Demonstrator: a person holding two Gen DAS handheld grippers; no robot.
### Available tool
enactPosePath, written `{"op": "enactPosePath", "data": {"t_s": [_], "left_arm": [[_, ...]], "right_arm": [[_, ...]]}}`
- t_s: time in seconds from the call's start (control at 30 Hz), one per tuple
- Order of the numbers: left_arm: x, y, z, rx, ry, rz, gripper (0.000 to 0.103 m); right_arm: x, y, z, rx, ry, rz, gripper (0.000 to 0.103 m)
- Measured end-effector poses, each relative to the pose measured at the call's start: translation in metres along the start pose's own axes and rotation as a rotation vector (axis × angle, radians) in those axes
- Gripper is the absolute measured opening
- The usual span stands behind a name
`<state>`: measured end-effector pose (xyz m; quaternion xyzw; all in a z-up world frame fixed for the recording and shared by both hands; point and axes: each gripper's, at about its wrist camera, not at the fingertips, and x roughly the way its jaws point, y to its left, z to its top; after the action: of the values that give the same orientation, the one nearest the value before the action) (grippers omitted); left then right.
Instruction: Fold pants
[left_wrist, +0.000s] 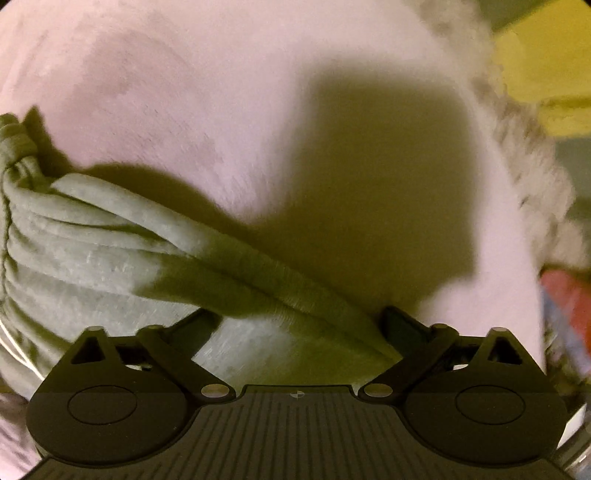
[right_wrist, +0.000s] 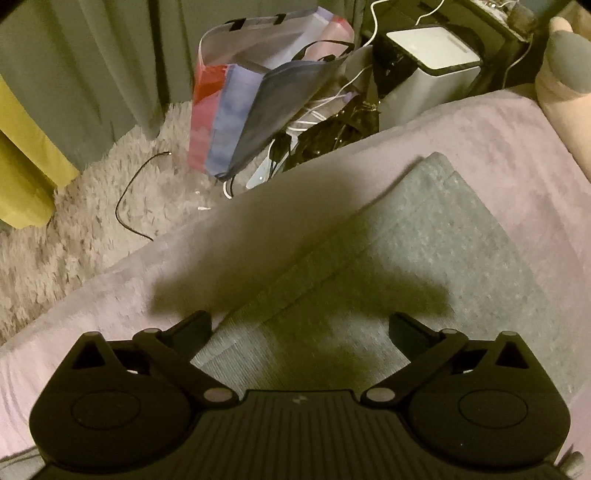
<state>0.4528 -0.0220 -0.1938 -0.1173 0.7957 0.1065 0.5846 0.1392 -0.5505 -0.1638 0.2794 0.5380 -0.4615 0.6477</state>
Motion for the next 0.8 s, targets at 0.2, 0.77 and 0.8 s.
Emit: {"op": "enactPosePath", "data": {"t_s": [0.2, 0.77, 0.8], "left_arm": [[0.001, 0.013, 0.007, -0.003, 0.005, -0.065, 0.092], [-0.014, 0.065, -0.004, 0.038, -0.020, -0.267, 0.018], [-0.013, 0.067, -0.005, 0.037, -0.027, -0.280, 0.016]], "right_arm": [[-0.002, -0.014, 0.008, 0.033, 0.026, 0.030, 0.103], [-0.001, -0.034, 0.014, 0.073, -0.050, -0.008, 0.035], [-0.005, -0.037, 0.013, 0.066, -0.061, -0.001, 0.020]]}}
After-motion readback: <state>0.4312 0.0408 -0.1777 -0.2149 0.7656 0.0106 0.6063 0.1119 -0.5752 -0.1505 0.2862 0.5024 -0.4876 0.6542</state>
